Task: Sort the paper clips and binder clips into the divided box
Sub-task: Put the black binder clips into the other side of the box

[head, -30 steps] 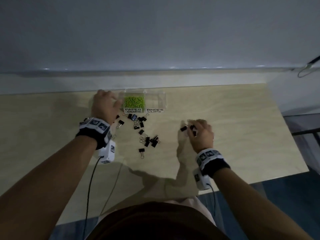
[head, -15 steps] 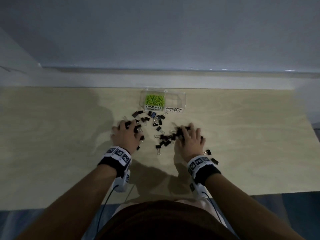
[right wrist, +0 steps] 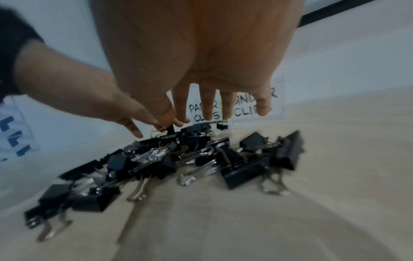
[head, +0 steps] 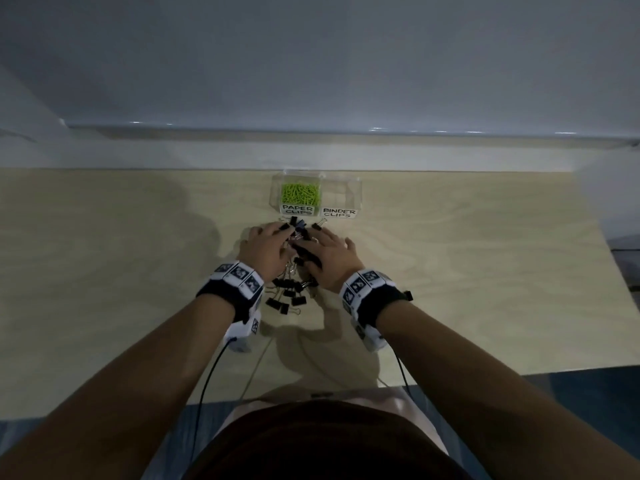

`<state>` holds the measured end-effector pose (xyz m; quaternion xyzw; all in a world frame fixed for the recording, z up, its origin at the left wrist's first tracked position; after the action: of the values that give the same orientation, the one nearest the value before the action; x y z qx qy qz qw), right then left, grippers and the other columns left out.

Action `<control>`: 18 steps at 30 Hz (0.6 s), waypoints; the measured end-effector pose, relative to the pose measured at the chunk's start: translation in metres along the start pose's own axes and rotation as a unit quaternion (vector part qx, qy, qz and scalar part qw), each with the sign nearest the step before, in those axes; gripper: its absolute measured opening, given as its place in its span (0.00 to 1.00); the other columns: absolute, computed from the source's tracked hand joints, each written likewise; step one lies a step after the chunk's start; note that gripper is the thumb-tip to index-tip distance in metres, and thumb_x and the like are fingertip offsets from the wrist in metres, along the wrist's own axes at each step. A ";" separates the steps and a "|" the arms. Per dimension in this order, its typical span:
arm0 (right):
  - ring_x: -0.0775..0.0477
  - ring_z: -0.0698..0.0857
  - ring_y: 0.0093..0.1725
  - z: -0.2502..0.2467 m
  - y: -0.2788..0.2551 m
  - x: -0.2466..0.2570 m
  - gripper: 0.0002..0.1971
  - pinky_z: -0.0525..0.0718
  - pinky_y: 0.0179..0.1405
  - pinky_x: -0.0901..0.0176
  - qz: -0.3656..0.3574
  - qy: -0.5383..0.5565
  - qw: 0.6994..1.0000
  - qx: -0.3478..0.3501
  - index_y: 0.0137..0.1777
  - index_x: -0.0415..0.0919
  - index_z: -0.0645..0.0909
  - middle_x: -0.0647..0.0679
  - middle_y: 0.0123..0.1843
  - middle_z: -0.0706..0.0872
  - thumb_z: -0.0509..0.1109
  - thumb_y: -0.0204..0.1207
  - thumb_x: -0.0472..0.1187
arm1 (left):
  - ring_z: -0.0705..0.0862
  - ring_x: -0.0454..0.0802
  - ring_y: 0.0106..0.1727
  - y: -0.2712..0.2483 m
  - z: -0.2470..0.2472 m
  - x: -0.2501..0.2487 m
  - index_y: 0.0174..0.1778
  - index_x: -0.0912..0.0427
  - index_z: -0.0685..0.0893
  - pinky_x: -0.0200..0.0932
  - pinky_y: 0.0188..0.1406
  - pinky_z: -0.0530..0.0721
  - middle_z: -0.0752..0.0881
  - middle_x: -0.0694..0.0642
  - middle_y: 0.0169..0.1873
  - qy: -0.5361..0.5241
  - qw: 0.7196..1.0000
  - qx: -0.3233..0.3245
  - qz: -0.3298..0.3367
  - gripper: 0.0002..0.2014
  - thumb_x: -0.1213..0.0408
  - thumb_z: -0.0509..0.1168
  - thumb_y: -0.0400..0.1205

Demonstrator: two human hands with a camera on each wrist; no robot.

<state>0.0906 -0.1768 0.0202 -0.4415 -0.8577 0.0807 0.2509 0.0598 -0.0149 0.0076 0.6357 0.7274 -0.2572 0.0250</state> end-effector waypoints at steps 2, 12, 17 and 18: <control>0.44 0.60 0.80 -0.003 -0.020 -0.017 0.24 0.58 0.77 0.32 0.019 0.057 0.997 -0.048 0.73 0.61 0.67 0.53 0.80 0.63 0.62 0.78 0.43 | 0.63 0.61 0.74 -0.017 -0.001 0.010 0.76 0.46 0.68 0.62 0.71 0.70 0.66 0.50 0.77 -0.039 0.999 -0.026 0.024 0.24 0.54 0.60 0.82; 0.34 0.77 0.56 0.008 -0.139 -0.126 0.23 0.82 0.53 0.45 0.230 0.104 0.964 -0.077 0.60 0.43 0.76 0.40 0.57 0.75 0.78 0.65 0.40 | 0.74 0.49 0.63 -0.093 0.006 0.070 0.65 0.51 0.77 0.48 0.67 0.75 0.73 0.50 0.61 -0.124 0.992 0.010 -0.013 0.24 0.59 0.73 0.73; 0.35 0.80 0.43 0.028 -0.141 -0.126 0.12 0.79 0.39 0.51 0.226 0.113 0.959 -0.126 0.46 0.38 0.78 0.45 0.43 0.76 0.76 0.65 0.32 | 0.77 0.51 0.59 -0.090 0.020 0.050 0.61 0.57 0.80 0.46 0.63 0.76 0.76 0.54 0.58 -0.114 0.993 -0.025 -0.020 0.22 0.64 0.75 0.72; 0.35 0.81 0.42 0.029 -0.139 -0.125 0.08 0.78 0.38 0.52 0.224 0.108 0.959 -0.137 0.43 0.38 0.79 0.44 0.41 0.77 0.74 0.66 0.31 | 0.78 0.51 0.58 -0.088 0.021 0.047 0.59 0.57 0.81 0.46 0.61 0.78 0.77 0.54 0.57 -0.109 0.993 -0.036 -0.019 0.20 0.65 0.75 0.72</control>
<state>0.0368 -0.3568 0.0001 -0.6586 -0.7074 -0.0312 0.2549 -0.0384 0.0139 0.0023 0.5884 0.7413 -0.2992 0.1216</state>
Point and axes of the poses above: each hand's wrist, its own y-axis towards the middle knuckle, its own z-axis out of the palm, x = y × z, the point moved 1 cm from there along y, towards the middle knuckle
